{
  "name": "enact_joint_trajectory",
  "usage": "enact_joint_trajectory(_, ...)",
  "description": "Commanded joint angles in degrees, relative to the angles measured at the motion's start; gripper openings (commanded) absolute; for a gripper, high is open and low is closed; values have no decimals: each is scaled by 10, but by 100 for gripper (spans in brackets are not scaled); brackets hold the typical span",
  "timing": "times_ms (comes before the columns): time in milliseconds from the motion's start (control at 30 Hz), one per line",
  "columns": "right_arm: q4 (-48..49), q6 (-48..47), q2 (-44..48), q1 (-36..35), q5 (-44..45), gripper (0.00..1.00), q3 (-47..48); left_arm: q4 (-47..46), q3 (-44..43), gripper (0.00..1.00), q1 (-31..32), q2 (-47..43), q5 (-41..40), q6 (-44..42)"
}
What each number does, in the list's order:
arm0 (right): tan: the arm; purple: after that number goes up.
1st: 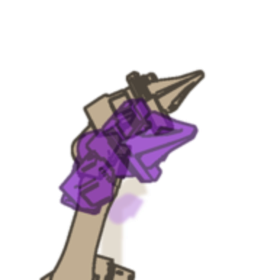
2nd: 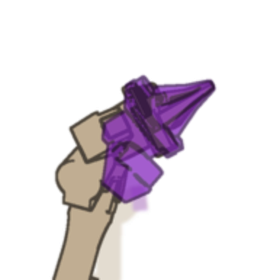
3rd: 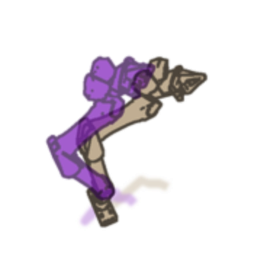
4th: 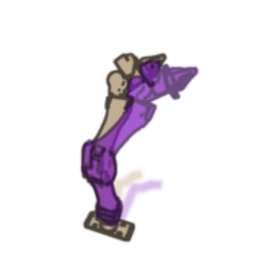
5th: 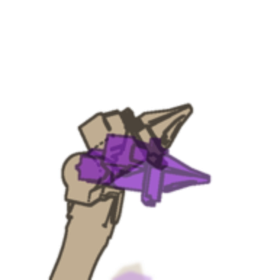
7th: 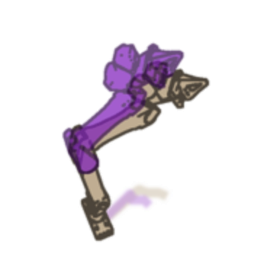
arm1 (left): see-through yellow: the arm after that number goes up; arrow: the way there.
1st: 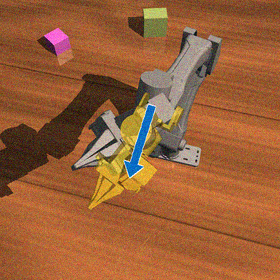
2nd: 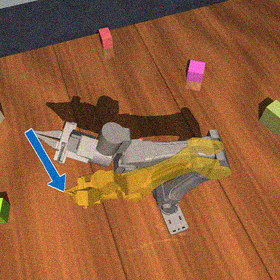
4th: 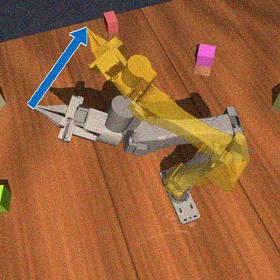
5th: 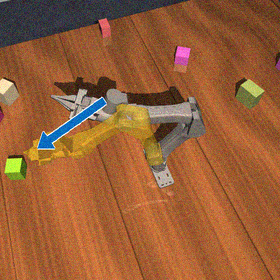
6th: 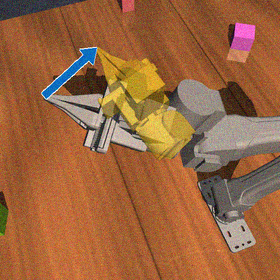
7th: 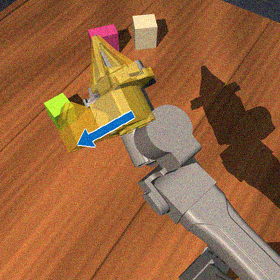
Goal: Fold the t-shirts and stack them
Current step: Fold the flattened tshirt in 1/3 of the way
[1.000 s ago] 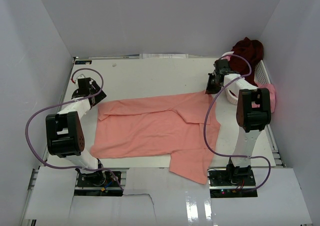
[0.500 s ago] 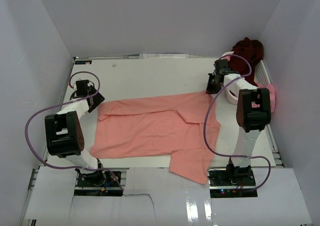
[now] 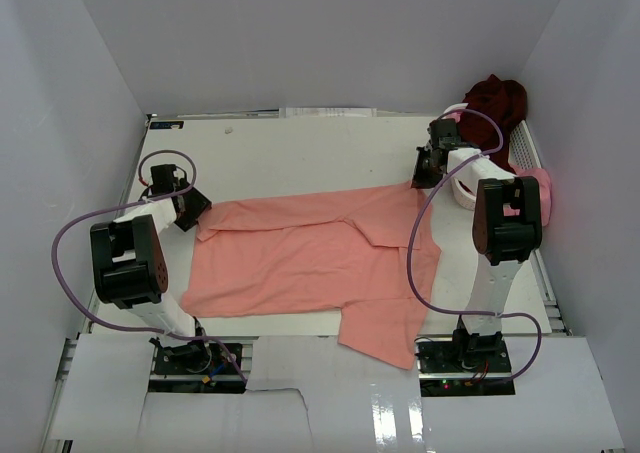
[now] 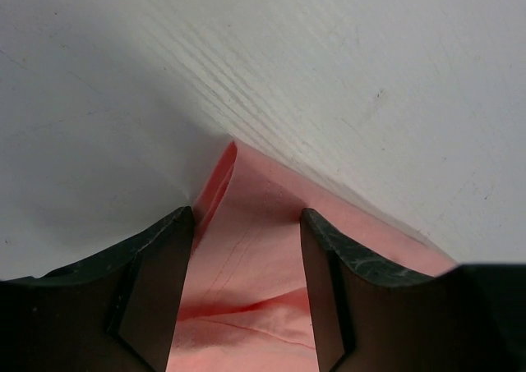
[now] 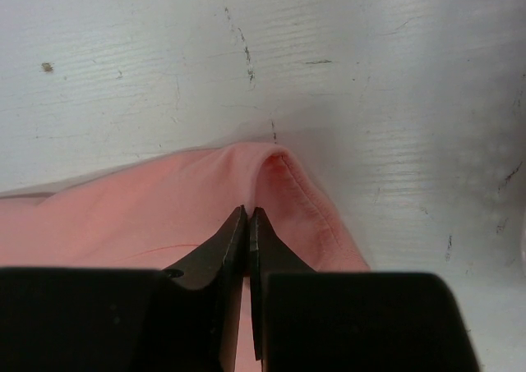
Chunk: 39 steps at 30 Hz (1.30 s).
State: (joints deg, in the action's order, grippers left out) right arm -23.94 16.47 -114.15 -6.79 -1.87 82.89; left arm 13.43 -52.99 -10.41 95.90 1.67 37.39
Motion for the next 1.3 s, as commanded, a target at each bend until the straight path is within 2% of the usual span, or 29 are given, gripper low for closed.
enact_joint_trajectory(0,8,0,7,-1,6,8,15,-6,3,65,-3,5,26,14)
enact_joint_trajectory(267,7,0,3,-1,5,8,17,-2,-2,60,-4,-4,18,10)
enact_joint_trajectory(567,4,-1,0,-1,1,8,19,11,-9,62,-4,-18,-9,-6)
enact_joint_trajectory(1267,1,-2,-6,-2,-6,8,20,18,-22,61,-5,-41,-4,-14)
